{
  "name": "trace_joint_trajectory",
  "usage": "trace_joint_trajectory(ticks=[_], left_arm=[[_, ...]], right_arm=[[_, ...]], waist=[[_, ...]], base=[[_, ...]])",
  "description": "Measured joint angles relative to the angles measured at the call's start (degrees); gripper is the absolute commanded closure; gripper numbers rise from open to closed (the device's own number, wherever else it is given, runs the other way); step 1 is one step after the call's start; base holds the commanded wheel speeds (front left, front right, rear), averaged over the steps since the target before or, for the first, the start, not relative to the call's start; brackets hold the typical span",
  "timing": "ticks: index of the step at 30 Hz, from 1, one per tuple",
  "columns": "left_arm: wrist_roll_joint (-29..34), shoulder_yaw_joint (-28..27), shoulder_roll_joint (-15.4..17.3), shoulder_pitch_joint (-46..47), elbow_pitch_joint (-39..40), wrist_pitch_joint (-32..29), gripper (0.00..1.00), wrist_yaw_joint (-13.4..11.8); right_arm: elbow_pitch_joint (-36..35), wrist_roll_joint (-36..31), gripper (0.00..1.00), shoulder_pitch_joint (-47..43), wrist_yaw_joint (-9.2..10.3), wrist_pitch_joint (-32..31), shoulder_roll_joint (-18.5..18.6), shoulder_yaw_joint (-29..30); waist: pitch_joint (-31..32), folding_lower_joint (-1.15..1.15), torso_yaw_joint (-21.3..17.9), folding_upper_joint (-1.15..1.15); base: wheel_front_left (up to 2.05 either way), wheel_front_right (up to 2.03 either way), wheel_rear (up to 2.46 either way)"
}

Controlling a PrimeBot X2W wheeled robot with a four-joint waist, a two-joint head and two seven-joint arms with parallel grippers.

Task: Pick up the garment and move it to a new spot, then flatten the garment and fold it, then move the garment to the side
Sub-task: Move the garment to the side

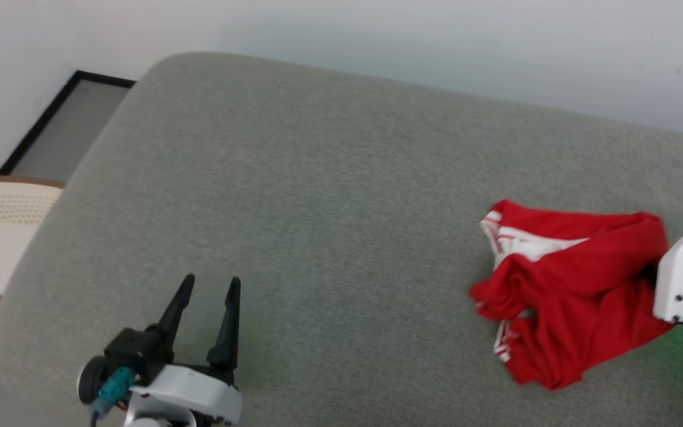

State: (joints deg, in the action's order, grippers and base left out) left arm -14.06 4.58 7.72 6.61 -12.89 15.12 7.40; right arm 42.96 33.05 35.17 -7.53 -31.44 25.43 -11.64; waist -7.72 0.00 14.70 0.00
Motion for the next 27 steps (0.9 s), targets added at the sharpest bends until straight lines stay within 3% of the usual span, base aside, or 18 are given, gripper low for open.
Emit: trace_joint_trajectory(ticks=[17, 27], left_arm=[[0.34, 4.28, 4.32, 10.01, 1.56, 0.01, 0.0, 0.0], [0.02, 5.47, 6.42, 13.68, 1.91, 0.0, 0.0, 0.0]], right_arm=[[2.31, 1.43, 1.0, 8.79, 0.0, 3.37, 9.77, -0.94], [0.29, 1.72, 1.0, 12.93, 0.0, 3.07, 15.79, -2.09]], waist=[[-8.36, 0.0, -9.24, 0.0], [-14.38, 0.0, -15.52, 0.0]], base=[[0.0, 0.0, 0.0], [0.0, 0.0, 0.0]])
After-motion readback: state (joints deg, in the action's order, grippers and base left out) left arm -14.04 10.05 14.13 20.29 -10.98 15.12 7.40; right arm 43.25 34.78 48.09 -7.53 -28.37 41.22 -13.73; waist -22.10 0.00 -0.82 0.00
